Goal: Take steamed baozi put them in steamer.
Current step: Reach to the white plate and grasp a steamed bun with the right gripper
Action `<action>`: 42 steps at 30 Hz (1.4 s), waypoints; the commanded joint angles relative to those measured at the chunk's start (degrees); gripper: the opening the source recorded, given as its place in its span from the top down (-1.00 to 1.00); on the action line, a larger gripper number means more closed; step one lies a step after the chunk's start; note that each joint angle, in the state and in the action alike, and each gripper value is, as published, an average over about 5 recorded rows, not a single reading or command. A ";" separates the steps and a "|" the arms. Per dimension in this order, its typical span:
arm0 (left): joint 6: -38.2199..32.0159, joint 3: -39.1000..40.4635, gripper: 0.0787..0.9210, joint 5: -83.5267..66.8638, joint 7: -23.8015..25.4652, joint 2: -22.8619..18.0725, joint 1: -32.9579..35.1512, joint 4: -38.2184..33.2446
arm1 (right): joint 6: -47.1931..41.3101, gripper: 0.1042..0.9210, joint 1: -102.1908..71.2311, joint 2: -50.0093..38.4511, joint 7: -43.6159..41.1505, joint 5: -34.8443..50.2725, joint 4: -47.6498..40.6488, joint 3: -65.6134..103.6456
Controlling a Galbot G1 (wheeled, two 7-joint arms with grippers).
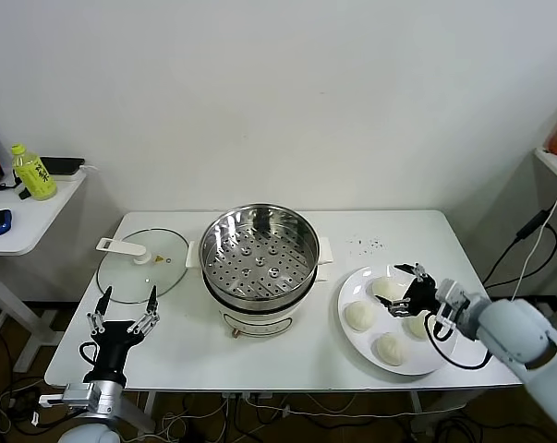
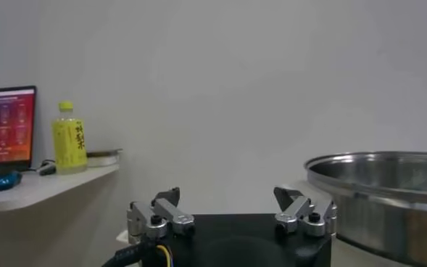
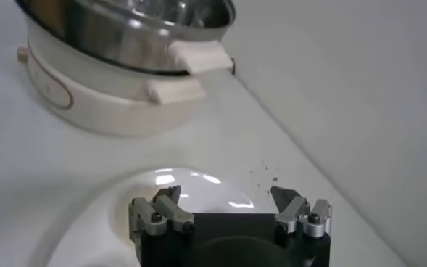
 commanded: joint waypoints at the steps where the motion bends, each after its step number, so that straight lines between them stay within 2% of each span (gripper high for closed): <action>1: 0.04 0.73 -0.77 0.93 -0.18 -0.29 -0.05 0.06 | -1.99 -0.76 22.06 -5.50 -6.55 0.35 -6.04 -19.06; 9: -0.32 1.05 -0.77 1.44 -0.25 -0.75 -0.11 0.88 | -0.04 -0.76 45.97 -1.80 -15.44 -0.60 -12.28 -42.64; 18: 0.67 1.04 -0.77 1.48 -0.67 0.07 -0.08 0.75 | 4.34 -0.76 58.18 2.16 -22.90 -2.64 -19.48 -57.40; 25: 1.87 1.04 -0.77 1.90 -1.46 0.71 -0.08 0.11 | 8.58 -0.76 64.61 5.05 -26.65 -3.83 -26.50 -65.14; 34: 1.94 1.17 -0.77 1.91 -1.47 0.82 0.27 -0.62 | 10.53 -0.76 65.88 11.26 -26.63 -6.40 -33.91 -69.24; 42: 2.11 1.05 -0.77 1.92 -1.63 0.67 0.35 -0.80 | 10.60 -0.76 64.28 14.89 -26.91 -5.80 -36.39 -70.38</action>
